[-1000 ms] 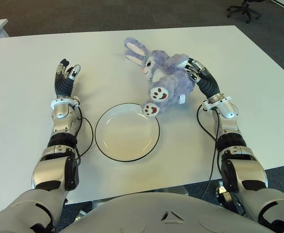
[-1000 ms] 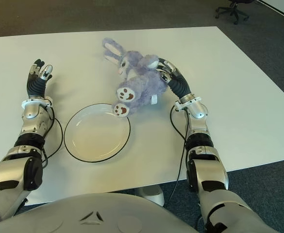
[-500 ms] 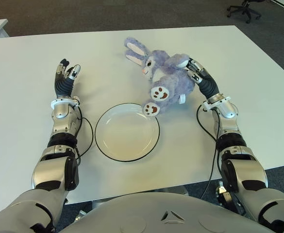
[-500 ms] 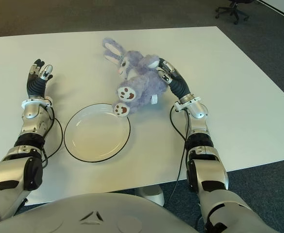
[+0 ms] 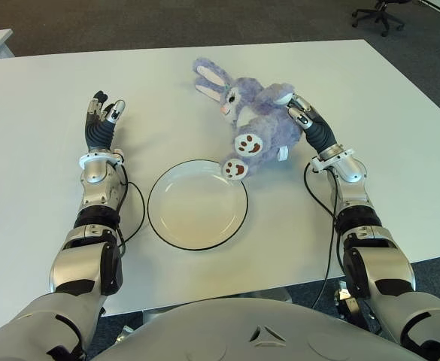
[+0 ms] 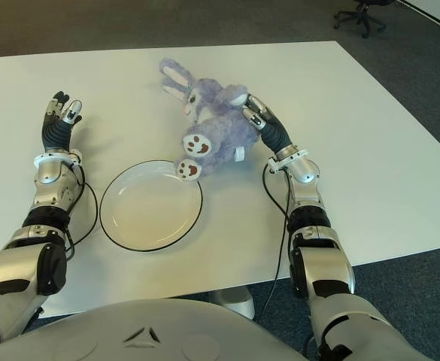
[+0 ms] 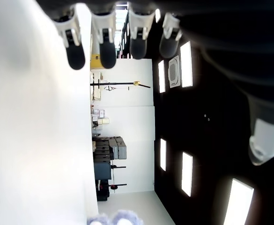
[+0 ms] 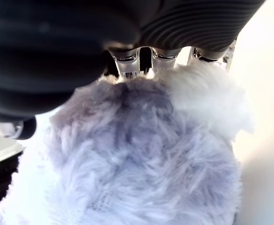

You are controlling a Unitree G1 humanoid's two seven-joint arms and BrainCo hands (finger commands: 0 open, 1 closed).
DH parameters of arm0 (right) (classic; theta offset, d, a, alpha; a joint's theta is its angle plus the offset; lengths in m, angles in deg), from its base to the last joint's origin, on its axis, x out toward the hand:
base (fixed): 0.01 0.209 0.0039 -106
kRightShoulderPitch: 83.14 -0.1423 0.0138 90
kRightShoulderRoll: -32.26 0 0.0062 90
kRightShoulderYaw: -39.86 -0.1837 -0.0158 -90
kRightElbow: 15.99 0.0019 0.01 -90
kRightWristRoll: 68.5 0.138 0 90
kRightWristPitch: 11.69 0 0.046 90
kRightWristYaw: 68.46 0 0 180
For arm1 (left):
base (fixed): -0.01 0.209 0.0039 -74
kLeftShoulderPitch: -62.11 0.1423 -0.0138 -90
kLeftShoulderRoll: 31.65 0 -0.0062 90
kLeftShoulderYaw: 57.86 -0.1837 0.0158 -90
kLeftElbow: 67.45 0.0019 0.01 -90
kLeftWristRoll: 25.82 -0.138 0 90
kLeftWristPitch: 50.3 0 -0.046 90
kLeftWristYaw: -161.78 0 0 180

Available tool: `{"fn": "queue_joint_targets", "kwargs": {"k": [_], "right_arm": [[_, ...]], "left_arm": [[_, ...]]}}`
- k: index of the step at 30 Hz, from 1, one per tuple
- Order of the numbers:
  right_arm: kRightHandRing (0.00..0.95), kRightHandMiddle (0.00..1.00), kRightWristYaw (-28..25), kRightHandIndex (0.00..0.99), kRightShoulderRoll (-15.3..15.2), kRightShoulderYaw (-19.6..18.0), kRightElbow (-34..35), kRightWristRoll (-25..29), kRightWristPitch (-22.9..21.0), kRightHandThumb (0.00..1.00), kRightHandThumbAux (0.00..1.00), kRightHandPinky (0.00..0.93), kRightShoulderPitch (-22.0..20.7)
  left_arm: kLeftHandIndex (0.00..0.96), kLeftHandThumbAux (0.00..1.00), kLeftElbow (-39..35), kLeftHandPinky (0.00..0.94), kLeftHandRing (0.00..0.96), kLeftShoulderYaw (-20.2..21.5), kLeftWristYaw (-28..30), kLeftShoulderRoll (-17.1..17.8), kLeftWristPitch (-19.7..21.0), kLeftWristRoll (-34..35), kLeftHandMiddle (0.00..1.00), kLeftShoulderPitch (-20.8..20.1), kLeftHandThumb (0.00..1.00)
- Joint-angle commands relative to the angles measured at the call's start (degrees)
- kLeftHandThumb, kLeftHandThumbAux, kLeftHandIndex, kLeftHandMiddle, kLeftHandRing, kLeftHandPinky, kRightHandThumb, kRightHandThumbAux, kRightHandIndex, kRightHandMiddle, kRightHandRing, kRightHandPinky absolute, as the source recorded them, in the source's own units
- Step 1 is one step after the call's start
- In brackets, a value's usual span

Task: Put the doll into the plate.

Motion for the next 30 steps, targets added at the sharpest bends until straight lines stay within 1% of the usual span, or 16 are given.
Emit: {"fn": "queue_joint_targets", "kwargs": {"k": [1,12,26,30], "right_arm": [[0.000,0.000,1.9,0.000,2.5,3.0,-5.4,-3.7,-0.6,0.494,0.165,0.015,12.6],[0.000,0.000,2.5,0.000,2.0,3.9,-4.8,-4.1,-0.7,0.457,0.145,0.021,13.0],[0.000,0.000,2.8,0.000,2.3,3.6,-4.1,-3.6,-1.8,0.481,0.170,0.045,13.4],[0.000,0.000,2.2,0.000,2.2,3.7,-3.9,-3.3,-2.0,0.466,0.163,0.018,13.5]], "left_arm": [[0.000,0.525,4.4,0.141,0.105,-0.7,-0.2,-2.6,3.3,-0.5,0.074,6.6,0.024],[0.000,0.519,4.1,0.132,0.098,-0.8,-0.1,-2.6,3.5,-0.5,0.069,6.8,0.015],[0.000,0.511,3.4,0.147,0.104,-0.9,-0.2,-2.6,4.2,-0.6,0.068,7.1,0.024],[0.000,0.511,3.2,0.137,0.106,-0.9,-0.1,-2.5,4.3,-0.6,0.072,7.2,0.020]]}}
